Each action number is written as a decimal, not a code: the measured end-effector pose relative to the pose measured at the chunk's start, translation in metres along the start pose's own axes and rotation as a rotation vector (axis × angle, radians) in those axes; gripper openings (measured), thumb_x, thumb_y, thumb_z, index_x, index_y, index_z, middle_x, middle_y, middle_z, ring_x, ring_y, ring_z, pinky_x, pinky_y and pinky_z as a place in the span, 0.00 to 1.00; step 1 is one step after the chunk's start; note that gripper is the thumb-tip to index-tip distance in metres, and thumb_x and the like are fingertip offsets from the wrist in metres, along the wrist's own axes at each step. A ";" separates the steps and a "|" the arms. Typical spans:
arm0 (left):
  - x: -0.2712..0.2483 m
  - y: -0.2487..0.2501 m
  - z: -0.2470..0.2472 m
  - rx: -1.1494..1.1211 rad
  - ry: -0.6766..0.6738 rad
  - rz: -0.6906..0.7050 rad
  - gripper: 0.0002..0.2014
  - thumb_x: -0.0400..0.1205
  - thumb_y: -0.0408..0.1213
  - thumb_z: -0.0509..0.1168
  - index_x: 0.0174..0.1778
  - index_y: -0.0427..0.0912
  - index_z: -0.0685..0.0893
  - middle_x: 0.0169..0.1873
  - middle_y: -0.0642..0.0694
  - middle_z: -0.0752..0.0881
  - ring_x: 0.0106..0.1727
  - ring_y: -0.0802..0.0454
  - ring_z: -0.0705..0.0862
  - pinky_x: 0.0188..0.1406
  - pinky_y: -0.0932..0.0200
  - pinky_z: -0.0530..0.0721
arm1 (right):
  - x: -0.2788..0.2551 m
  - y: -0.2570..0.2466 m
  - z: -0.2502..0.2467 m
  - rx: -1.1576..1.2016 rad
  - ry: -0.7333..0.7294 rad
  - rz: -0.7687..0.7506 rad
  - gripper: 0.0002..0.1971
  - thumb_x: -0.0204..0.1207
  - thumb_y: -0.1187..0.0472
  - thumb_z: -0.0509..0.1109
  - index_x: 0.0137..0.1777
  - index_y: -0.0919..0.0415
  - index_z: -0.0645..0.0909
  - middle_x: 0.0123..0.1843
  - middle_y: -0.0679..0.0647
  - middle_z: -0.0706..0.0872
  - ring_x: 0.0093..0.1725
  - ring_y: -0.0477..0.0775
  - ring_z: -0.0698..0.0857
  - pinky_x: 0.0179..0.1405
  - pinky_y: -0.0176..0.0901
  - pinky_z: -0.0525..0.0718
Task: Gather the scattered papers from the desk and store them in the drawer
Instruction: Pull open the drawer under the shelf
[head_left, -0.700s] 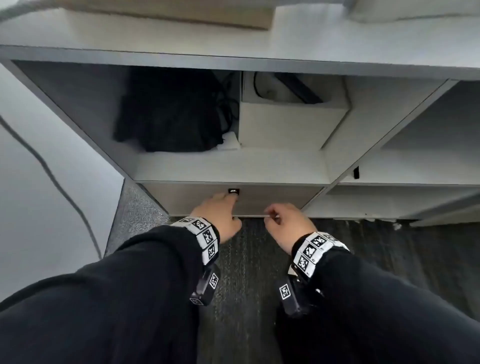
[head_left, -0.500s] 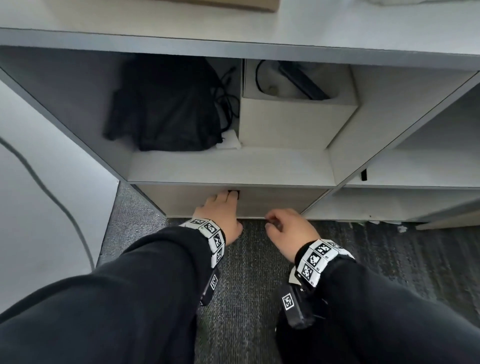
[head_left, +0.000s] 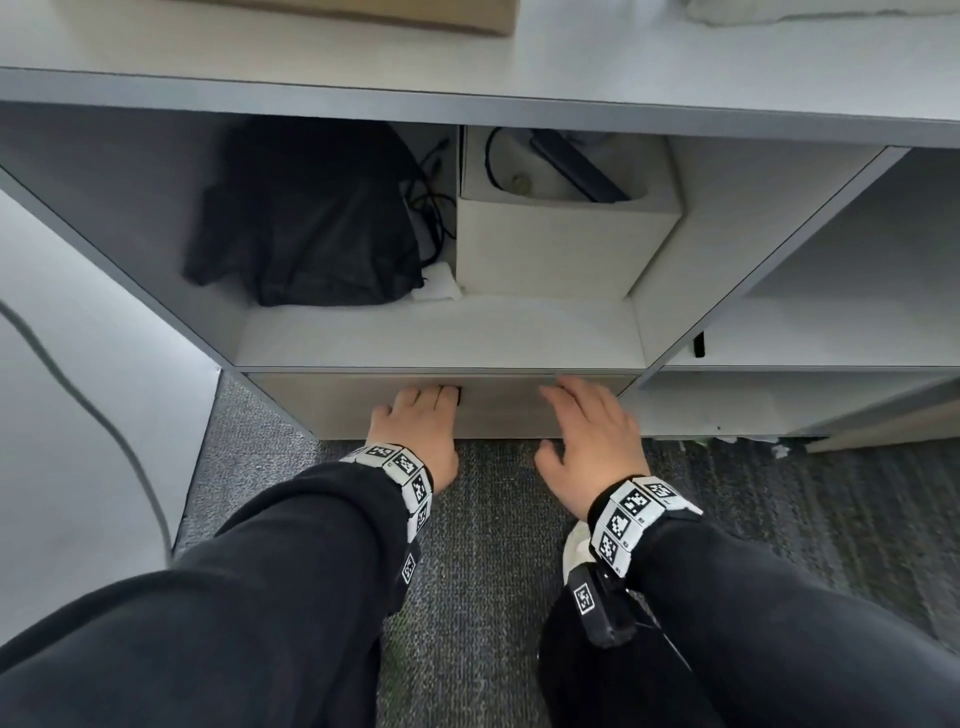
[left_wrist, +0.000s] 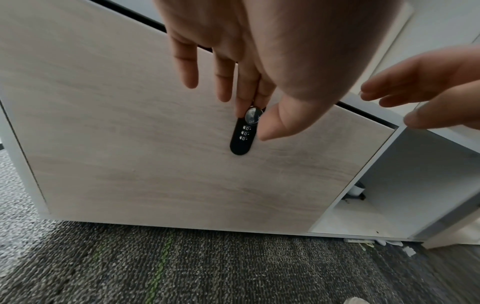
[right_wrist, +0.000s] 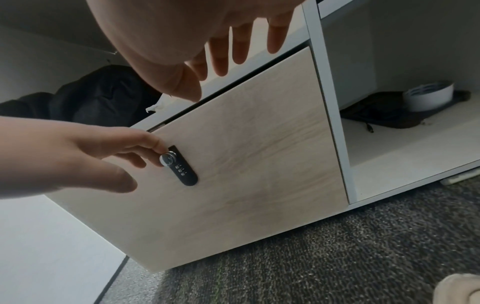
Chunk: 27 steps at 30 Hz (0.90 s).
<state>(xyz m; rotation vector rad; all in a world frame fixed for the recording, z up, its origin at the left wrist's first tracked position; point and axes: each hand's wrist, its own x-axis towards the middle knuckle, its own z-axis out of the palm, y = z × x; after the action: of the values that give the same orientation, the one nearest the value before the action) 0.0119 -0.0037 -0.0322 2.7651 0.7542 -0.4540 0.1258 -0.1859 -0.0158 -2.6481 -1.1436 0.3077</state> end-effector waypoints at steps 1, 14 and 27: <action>-0.002 0.000 0.000 -0.003 0.002 0.006 0.35 0.77 0.43 0.65 0.81 0.48 0.62 0.78 0.49 0.70 0.79 0.44 0.65 0.70 0.43 0.71 | 0.000 0.001 0.000 -0.013 -0.004 -0.004 0.33 0.72 0.52 0.65 0.80 0.48 0.68 0.81 0.47 0.68 0.80 0.55 0.65 0.78 0.61 0.68; -0.089 -0.011 0.012 0.005 0.075 0.102 0.34 0.73 0.48 0.62 0.79 0.51 0.66 0.75 0.47 0.68 0.76 0.42 0.69 0.69 0.43 0.72 | -0.035 -0.003 0.009 -0.153 -0.182 0.048 0.36 0.74 0.48 0.63 0.84 0.49 0.61 0.84 0.49 0.66 0.84 0.54 0.61 0.83 0.57 0.54; -0.161 -0.043 0.005 -0.006 -0.117 -0.134 0.39 0.75 0.51 0.63 0.84 0.53 0.57 0.84 0.50 0.61 0.85 0.46 0.58 0.79 0.40 0.63 | -0.085 -0.025 -0.015 -0.176 -0.477 0.138 0.33 0.77 0.45 0.62 0.82 0.51 0.63 0.81 0.52 0.70 0.81 0.58 0.67 0.80 0.58 0.67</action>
<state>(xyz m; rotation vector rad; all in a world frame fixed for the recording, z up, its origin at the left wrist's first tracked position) -0.1434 -0.0419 0.0146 2.6655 0.9138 -0.6325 0.0557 -0.2336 0.0142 -2.9045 -1.1567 0.9473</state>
